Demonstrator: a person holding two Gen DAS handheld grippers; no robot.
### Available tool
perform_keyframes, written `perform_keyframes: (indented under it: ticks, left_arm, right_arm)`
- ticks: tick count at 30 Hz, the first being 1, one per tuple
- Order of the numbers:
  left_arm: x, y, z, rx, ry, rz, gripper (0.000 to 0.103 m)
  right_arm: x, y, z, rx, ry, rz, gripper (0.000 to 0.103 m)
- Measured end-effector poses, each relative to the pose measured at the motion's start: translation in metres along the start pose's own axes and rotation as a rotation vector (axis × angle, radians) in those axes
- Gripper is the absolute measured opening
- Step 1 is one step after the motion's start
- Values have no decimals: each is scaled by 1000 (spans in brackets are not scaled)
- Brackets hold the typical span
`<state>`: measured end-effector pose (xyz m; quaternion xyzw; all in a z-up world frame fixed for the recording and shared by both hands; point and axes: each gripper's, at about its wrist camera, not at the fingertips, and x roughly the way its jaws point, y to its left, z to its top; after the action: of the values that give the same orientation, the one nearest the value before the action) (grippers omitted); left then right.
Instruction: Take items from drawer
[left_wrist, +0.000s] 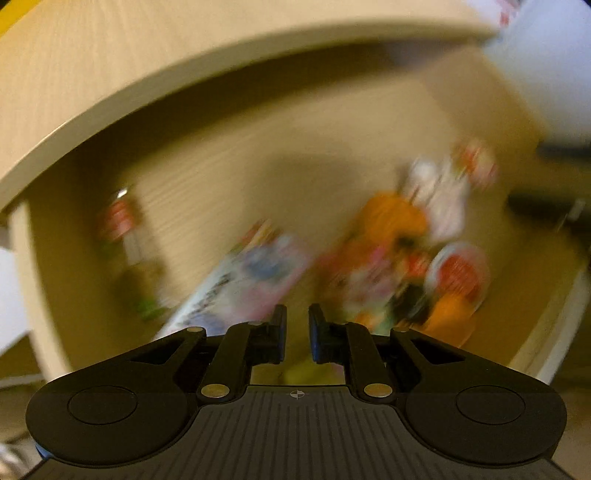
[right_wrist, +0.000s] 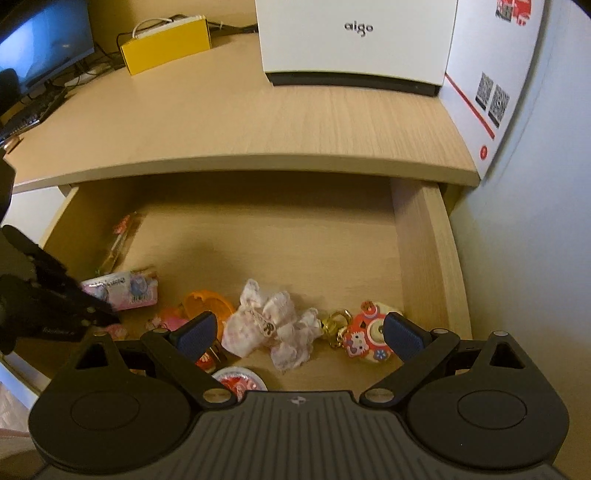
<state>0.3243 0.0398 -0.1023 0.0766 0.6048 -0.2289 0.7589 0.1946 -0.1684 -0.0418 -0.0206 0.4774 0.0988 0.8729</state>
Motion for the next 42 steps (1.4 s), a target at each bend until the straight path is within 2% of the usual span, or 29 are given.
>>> perform_keyframes:
  ticks: [2, 4, 6, 7, 12, 15, 20, 23, 25, 29, 30, 33, 35, 37, 42]
  left_arm:
    - [-12, 2, 5, 33, -52, -4, 19]
    - [-23, 4, 8, 152, -64, 88, 19]
    - [-27, 1, 6, 266, -25, 181, 18]
    - [-25, 1, 5, 301, -2, 202, 18]
    - [-10, 12, 18, 377, 98, 251, 20]
    - [-6, 16, 34, 357, 68, 255, 27]
    - [-5, 34, 76, 228, -26, 254, 27]
    - [-7, 47, 91, 163, -55, 204, 31]
    - [-10, 56, 99, 142, -67, 162, 41]
    - [-14, 69, 105, 105, -93, 107, 53]
    - [-15, 73, 108, 94, -97, 91, 55]
    - [-30, 86, 108, 85, -101, 28, 49]
    - [-44, 83, 101, 153, -143, 72, 49]
    - [-50, 88, 103, 217, -139, 137, 49]
    - [-33, 105, 109, 167, -108, 190, 49]
  right_arm:
    - [2, 1, -1, -3, 9, 0, 98]
    - [2, 0, -1, -4, 3, 4, 98]
    - [3, 0, 0, 6, -2, 14, 98]
    - [3, -1, 0, 12, -3, 20, 98]
    - [8, 2, 1, 13, 2, 33, 98]
    - [6, 2, 3, 12, -6, 27, 98]
    - [10, -1, 4, 34, -4, 12, 98]
    - [11, -1, 5, 40, -6, 15, 98]
    - [11, 0, 5, 41, -6, 16, 98]
    - [15, 0, 3, 37, 4, 13, 98]
    - [16, 0, 3, 39, 9, 13, 98]
    - [18, 0, 2, 41, 14, 17, 98]
    - [17, 1, 3, 39, 8, 18, 98]
    - [16, 0, 4, 43, 1, 22, 98]
    - [22, 0, 4, 45, 21, 23, 98]
